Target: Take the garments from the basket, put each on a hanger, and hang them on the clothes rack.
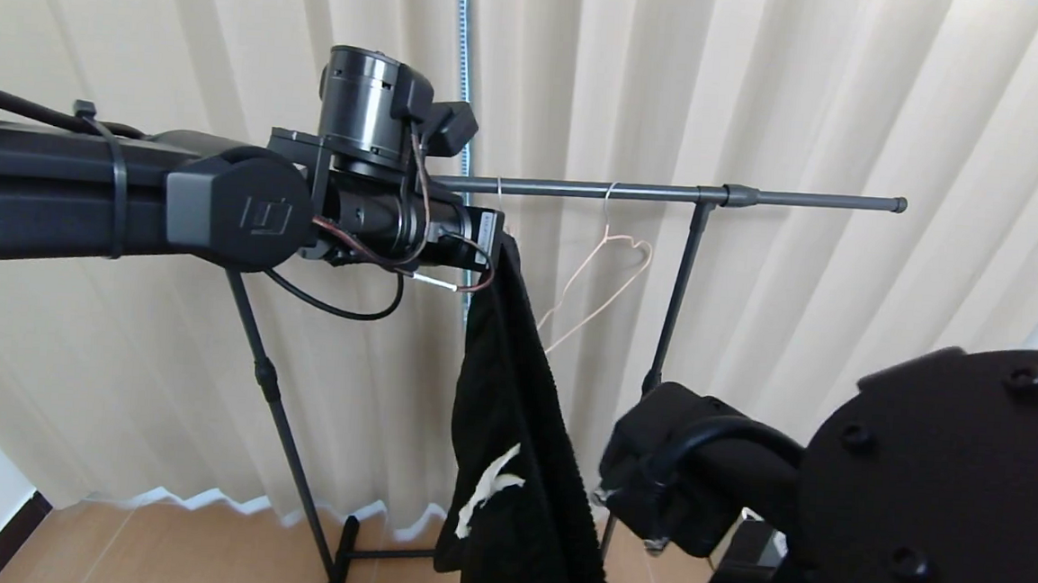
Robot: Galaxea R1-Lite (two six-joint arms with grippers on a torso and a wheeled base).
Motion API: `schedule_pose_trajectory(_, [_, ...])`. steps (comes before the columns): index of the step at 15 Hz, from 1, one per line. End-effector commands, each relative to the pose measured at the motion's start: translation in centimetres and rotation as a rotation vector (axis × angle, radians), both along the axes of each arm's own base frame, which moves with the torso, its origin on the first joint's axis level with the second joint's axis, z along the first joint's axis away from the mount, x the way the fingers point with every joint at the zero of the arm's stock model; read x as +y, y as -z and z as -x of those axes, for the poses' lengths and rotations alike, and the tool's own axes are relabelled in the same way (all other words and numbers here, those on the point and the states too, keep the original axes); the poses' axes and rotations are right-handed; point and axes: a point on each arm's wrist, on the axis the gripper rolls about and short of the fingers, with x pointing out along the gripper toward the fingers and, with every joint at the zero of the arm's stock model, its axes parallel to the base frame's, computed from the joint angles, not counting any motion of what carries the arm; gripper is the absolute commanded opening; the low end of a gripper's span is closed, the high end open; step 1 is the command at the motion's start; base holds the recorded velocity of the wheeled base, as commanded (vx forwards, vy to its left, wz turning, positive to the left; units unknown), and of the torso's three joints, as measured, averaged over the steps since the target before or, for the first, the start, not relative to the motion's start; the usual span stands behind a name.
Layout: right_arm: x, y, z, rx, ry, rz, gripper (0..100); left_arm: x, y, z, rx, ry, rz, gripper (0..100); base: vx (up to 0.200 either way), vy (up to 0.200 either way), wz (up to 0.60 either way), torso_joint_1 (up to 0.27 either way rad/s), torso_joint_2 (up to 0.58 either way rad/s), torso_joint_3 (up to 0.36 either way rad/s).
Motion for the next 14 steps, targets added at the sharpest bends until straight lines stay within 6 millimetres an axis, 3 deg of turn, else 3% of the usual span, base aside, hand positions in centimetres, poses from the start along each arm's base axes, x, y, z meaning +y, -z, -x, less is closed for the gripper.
schedule_pose_trajectory(1, [4.1,1.3,0.3,0.05,0.021,-0.045,0,-1.4,1.0,-0.4,0.016,0.027,-0.005,0,0.0,0.0,0.0,0.0,0.0,0.0])
schedule_pose_trajectory(3, [4.5,0.8,-0.1,0.055,0.054,-0.096,0,-1.3,1.0,-0.3,0.02,0.025,-0.008,0,0.0,0.0,0.0,0.0,0.0,0.0])
schedule_pose_trajectory(5, [3.4,0.7,-1.2,0.041,0.087,-0.064,0,-1.0,1.1,-0.4,0.024,0.013,-0.012,0,0.0,0.0,0.0,0.0,0.0,0.0])
schedule_pose_trajectory(9, [-2.5,0.1,-4.7,-0.036,0.123,0.171,0,1.8,-0.4,1.3,0.1,-0.028,-0.062,0,0.0,0.0,0.0,0.0,0.0,0.0])
schedule_pose_trajectory(11, [-4.2,0.4,-7.9,-0.086,0.27,0.236,0,3.7,-0.7,2.8,0.128,-0.04,-0.107,0,0.0,0.0,0.0,0.0,0.0,0.0])
schedule_pose_trajectory(12, [-4.9,1.3,-11.1,-0.129,0.414,0.27,0,5.3,-0.4,4.6,0.126,-0.019,-0.183,0,0.0,0.0,0.0,0.0,0.0,0.0])
schedule_pose_trajectory(14, [-4.6,2.3,-15.1,-0.208,0.552,0.213,0,6.8,0.7,7.6,0.138,0.024,-0.268,0,0.0,0.0,0.0,0.0,0.0,0.0])
